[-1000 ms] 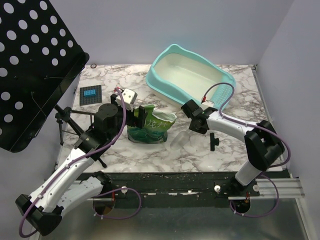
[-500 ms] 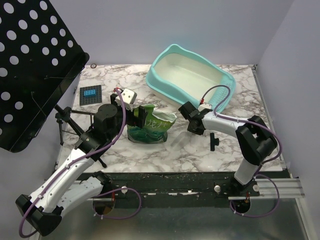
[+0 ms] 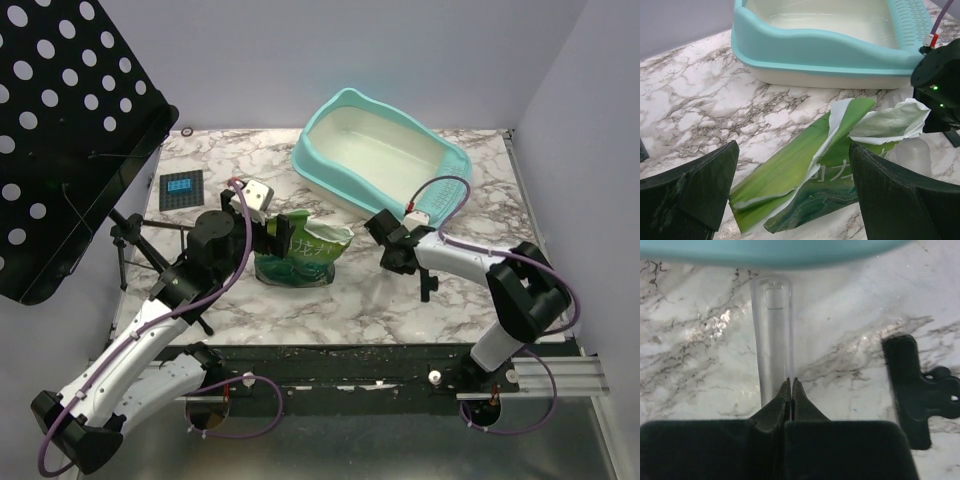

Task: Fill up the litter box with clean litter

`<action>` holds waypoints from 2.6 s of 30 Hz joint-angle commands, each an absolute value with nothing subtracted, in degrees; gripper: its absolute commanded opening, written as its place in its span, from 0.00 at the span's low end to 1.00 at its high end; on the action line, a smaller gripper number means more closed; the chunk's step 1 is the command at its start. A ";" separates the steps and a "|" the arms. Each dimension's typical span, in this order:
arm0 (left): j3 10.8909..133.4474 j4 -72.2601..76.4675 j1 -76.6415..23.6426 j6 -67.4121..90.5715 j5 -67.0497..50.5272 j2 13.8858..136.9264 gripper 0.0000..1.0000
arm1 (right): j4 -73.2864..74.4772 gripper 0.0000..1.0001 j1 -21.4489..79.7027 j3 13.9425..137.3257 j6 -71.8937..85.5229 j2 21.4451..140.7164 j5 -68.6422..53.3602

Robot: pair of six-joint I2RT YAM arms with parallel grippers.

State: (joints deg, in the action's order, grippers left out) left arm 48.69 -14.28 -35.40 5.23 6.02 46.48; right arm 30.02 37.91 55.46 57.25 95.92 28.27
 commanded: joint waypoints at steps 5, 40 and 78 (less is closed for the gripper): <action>54.48 -17.74 -36.04 6.59 2.65 44.20 0.99 | 32.25 0.00 41.39 52.29 48.18 77.19 23.74; 58.97 12.99 -36.56 44.28 -39.81 48.42 0.99 | -35.31 0.01 43.59 75.05 16.08 60.73 -50.86; 52.38 52.20 -36.65 70.75 -45.35 54.23 0.89 | -86.91 0.00 43.59 102.56 58.62 88.50 -63.90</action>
State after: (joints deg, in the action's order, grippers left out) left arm 53.21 45.56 -36.51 67.68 -43.00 53.43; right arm -74.35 43.44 99.74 54.11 86.00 -64.69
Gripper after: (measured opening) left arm 0.926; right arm 0.010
